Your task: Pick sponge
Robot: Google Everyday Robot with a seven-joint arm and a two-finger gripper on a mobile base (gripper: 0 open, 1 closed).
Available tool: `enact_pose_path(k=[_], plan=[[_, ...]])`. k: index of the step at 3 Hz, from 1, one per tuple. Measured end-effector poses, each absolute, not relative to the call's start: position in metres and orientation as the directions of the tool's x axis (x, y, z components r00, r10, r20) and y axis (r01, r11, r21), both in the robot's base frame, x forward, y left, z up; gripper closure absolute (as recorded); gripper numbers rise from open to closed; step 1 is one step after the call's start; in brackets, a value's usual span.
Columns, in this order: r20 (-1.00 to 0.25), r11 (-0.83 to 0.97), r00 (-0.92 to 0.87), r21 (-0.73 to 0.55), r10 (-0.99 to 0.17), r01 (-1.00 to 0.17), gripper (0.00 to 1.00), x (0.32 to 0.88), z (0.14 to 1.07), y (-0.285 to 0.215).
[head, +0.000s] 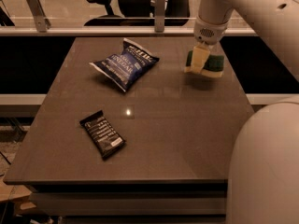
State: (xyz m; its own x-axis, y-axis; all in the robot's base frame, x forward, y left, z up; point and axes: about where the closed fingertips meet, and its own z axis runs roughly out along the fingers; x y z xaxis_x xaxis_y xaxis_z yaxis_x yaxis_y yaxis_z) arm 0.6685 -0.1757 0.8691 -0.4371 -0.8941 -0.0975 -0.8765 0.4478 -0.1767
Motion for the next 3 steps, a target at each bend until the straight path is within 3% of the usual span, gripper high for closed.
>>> enact_pose_path(k=[3], plan=[[-0.215, 0.384, -0.341, -0.208, -0.915, -0.9, 1.0, 0.672, 0.919, -0.178]])
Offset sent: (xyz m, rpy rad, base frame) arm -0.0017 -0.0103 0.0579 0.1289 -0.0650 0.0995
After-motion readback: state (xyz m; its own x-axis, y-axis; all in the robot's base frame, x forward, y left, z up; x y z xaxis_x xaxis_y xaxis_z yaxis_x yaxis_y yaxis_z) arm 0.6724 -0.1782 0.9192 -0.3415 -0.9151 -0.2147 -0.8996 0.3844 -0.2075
